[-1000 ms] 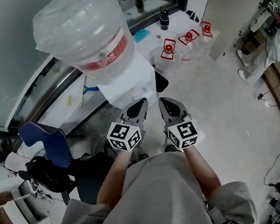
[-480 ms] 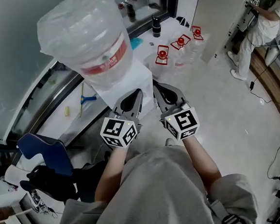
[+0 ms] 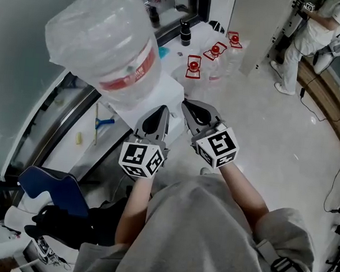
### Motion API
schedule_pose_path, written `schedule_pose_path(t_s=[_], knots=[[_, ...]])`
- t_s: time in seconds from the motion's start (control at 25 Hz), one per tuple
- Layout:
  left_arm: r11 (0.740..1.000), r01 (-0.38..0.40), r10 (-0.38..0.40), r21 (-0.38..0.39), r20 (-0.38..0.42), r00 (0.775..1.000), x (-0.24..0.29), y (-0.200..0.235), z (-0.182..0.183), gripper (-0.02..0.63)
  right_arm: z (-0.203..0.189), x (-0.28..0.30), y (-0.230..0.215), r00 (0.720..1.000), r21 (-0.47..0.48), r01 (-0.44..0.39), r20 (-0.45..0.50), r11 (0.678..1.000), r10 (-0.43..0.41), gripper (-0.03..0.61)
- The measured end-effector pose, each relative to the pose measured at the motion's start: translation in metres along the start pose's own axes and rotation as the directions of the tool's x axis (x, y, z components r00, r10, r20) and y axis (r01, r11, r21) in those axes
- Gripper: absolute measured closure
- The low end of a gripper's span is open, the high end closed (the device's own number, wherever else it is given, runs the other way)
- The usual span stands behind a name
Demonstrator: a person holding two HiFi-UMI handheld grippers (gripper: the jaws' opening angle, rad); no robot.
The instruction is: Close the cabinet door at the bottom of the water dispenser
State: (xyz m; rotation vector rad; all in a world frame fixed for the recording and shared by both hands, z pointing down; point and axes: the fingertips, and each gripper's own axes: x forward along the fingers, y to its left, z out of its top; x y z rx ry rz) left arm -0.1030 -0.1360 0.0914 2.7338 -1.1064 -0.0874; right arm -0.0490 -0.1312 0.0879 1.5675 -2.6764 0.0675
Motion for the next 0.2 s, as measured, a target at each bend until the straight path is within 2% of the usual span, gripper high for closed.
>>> schedule_pose_path(t_s=[0.2], knots=[[1.000, -0.002, 0.002, -0.014, 0.005, 1.000, -0.0062, 0.0106, -0.0021, 0.607, -0.0036, 0.0073, 0.0078, 1.000, -0.002, 0.002, -0.007, 1.000, -0.003, 0.571]])
